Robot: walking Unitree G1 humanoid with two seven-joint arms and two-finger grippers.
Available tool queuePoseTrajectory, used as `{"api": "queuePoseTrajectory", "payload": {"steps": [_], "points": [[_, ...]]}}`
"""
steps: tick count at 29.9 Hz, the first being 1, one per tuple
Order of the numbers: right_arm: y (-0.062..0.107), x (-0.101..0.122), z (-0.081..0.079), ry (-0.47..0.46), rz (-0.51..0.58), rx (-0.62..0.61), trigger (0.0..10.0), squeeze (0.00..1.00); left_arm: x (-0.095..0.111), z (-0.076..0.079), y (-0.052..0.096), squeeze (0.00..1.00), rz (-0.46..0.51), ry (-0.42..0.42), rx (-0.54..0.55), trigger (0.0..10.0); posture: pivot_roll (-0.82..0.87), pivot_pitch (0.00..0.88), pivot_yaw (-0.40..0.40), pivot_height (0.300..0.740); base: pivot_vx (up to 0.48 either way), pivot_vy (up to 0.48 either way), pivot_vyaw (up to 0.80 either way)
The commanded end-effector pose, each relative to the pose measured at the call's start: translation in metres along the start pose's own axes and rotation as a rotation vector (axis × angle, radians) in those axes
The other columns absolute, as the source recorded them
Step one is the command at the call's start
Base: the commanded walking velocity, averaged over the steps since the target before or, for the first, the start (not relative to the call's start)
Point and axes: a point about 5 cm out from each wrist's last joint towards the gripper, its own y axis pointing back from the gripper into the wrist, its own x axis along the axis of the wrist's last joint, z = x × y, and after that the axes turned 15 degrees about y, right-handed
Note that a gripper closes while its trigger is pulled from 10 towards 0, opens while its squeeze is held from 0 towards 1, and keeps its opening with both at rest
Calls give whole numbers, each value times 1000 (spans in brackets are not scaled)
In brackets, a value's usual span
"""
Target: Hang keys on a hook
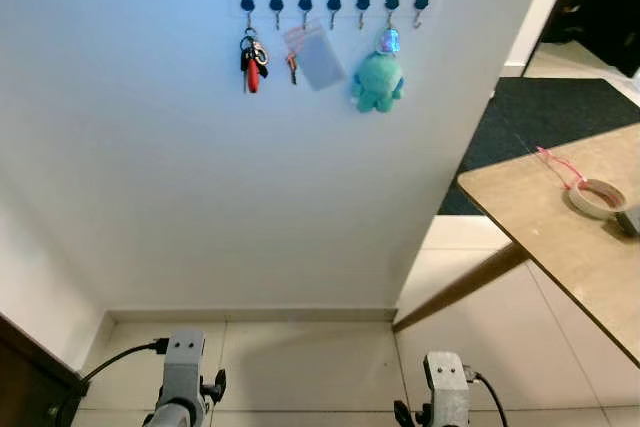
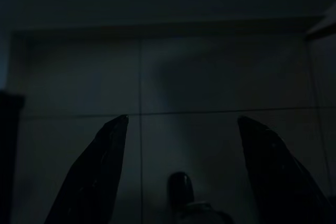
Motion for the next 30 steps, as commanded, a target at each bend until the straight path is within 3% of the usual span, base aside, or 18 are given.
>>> {"api": "queuePoseTrajectory", "payload": {"steps": [1, 30], "points": [[2, -4, 1, -7, -6, -8, 10000, 0, -2, -4, 2, 0, 8, 17, 16, 10000, 45, 45, 7, 740, 0, 0, -800], [1, -3, -1, 11, -2, -1, 10000, 0, -6, -5, 4, 0, 5, 65, 3, 10000, 49, 55, 1, 740, 0, 0, -800]]}}
